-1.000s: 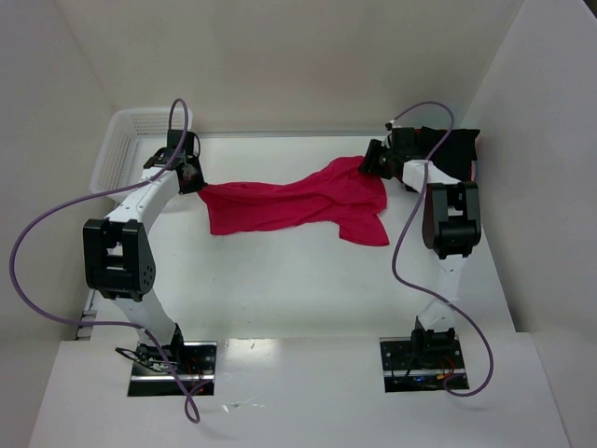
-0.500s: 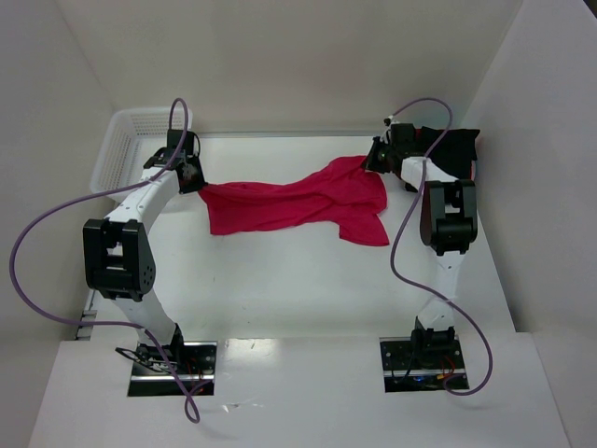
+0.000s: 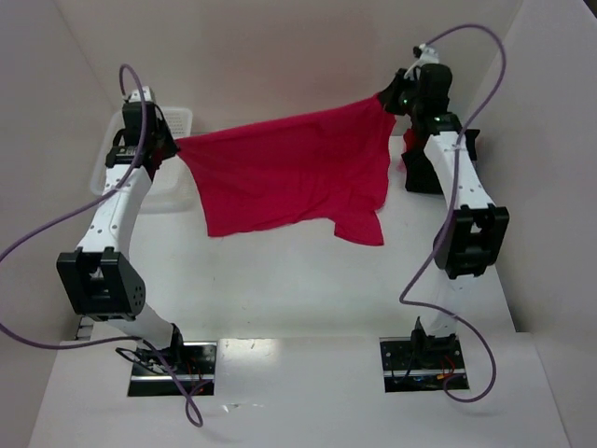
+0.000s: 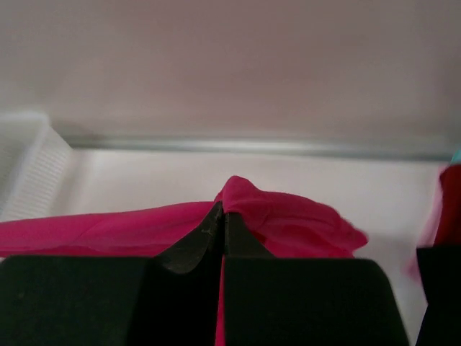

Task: Fold and stack the t-shirts
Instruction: Flatten out the tshirt

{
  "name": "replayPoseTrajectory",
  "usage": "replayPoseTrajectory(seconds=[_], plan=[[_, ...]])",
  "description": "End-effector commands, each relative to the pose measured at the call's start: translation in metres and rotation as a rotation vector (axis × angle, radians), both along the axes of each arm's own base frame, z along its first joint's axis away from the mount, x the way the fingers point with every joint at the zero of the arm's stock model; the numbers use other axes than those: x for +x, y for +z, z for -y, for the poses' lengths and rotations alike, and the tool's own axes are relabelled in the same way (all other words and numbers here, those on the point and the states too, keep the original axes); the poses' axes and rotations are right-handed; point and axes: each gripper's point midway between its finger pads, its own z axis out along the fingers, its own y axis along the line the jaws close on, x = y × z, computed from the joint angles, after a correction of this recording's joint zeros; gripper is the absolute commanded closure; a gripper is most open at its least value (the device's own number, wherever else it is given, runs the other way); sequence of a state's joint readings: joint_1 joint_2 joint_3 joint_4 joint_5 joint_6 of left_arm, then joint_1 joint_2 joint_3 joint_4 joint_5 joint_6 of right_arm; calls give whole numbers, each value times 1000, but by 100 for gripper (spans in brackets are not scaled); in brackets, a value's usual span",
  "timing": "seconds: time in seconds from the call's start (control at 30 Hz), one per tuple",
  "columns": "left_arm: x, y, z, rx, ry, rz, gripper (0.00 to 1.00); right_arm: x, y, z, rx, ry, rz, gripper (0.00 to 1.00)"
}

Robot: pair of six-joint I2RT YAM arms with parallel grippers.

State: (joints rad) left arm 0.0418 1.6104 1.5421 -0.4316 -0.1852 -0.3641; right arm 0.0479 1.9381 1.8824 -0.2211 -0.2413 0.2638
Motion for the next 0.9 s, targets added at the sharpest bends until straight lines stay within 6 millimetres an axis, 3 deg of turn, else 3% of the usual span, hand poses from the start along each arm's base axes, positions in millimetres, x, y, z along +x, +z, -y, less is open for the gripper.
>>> replayPoseTrajectory(seconds=[0.0,0.07,0.1,0.13,0.33,0.5,0.57,0.63,0.73,0.87], plan=[[3,83,-11,56,16,222,100,-43,137,8,-17,-32,272,100],[1,93,-15,58,26,245,100,-57,159,8,-14,-33,322,100],[0,109,-15,60,27,285,100,-71,179,11,-12,-43,361,100],[0,109,-15,60,27,285,100,-77,188,13,-21,-53,382,100],[-7,172,-25,100,39,426,100,-120,239,19,-13,-77,492,100],[-26,218,-28,137,55,522,100,-149,250,22,-11,-88,515,100],[-30,222,-30,149,63,529,100,-167,254,27,-21,-110,530,100],[-45,239,-27,148,55,571,100,-176,244,32,-37,-131,506,100],[-67,259,-22,147,38,629,100,-219,264,40,-49,-163,574,100],[-109,293,-17,164,31,721,100,-254,281,42,-42,-166,631,100]])
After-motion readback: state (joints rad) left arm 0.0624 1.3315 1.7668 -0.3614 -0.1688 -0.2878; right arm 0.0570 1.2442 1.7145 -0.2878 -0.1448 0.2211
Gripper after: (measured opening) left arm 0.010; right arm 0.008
